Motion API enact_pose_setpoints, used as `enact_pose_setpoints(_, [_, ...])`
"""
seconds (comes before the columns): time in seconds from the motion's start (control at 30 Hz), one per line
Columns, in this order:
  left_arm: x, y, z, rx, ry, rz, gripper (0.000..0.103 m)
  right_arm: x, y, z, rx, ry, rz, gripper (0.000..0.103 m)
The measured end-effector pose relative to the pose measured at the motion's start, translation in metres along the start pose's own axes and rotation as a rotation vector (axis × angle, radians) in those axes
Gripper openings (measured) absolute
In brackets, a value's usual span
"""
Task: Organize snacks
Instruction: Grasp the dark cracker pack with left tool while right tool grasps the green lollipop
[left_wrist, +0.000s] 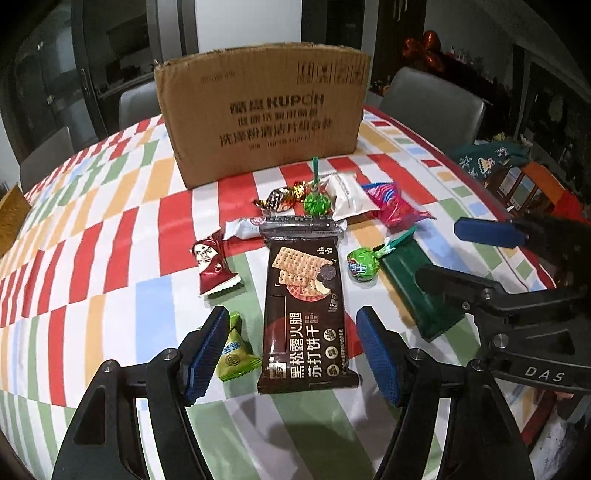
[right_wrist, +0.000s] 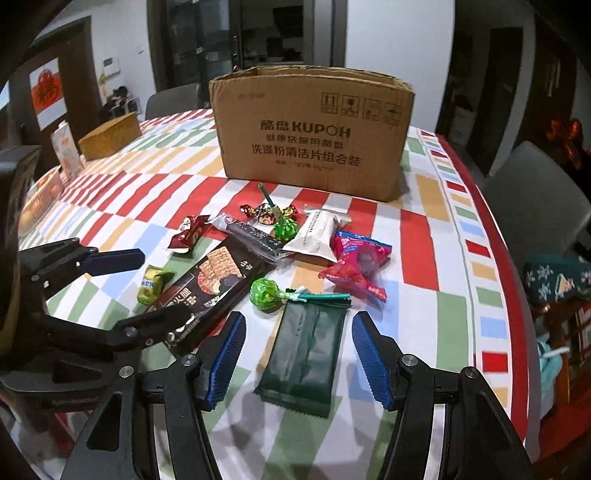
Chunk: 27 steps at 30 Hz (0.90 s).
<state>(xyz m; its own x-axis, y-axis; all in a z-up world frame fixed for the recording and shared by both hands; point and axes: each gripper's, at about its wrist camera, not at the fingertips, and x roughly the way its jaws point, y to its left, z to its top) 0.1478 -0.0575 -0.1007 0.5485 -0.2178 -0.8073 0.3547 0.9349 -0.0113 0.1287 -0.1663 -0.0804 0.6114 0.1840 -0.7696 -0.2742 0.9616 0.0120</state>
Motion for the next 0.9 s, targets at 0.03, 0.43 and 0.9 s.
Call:
enact_pose_setpoints(0.03, [0.004, 0.000, 0.001, 0.002, 0.005, 0.002, 0.070, 0.004, 0.000, 0.002, -0.016, 0.010, 0.005, 0.061])
enact_pose_setpoints(0.43, [0.036, 0.002, 0.007, -0.021, 0.092, -0.016, 0.066, 0.034, 0.010, 0.024, -0.276, 0.091, 0.078, 0.054])
enact_pose_setpoints(0.9, [0.043, 0.003, 0.014, 0.002, 0.090, -0.020, 0.048, 0.066, 0.022, 0.038, -0.389, 0.214, 0.227, 0.037])
